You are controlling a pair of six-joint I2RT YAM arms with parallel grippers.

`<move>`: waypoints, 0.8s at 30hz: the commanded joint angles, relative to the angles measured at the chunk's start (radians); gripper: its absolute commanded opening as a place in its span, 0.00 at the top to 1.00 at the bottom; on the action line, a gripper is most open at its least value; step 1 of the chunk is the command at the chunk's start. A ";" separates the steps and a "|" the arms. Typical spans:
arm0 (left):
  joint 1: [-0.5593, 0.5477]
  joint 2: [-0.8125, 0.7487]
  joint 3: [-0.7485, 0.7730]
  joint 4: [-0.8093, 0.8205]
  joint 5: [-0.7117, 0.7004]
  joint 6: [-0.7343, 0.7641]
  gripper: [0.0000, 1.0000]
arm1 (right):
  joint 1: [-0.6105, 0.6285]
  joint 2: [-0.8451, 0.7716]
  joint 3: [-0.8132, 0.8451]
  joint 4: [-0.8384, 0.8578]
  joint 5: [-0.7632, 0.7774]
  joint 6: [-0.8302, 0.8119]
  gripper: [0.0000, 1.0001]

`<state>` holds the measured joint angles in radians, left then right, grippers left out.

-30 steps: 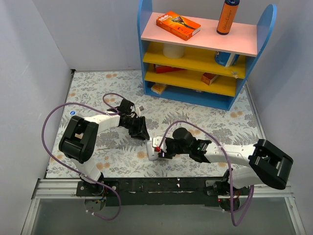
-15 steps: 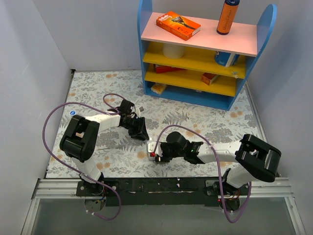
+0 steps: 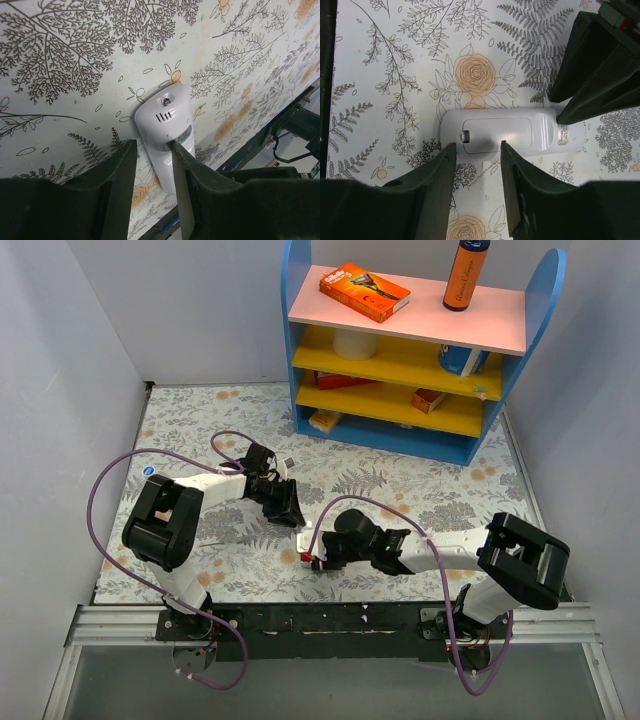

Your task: Unload the batteries from the remote control

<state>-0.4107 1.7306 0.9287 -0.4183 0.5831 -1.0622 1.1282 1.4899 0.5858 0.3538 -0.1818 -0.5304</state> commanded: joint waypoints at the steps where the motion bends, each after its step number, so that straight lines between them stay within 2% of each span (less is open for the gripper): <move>1: -0.002 0.001 -0.005 -0.005 0.011 0.013 0.67 | 0.007 0.010 0.057 0.022 0.005 0.000 0.52; 13: 0.000 0.004 -0.007 -0.004 0.018 0.013 0.67 | 0.008 0.047 0.072 0.024 -0.005 0.017 0.51; 24: -0.002 0.011 -0.007 -0.004 0.018 0.013 0.67 | 0.025 0.041 0.055 0.043 0.067 -0.013 0.55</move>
<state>-0.4107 1.7351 0.9283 -0.4179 0.5911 -1.0622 1.1404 1.5299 0.6281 0.3676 -0.1638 -0.5240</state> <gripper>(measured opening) 0.329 0.455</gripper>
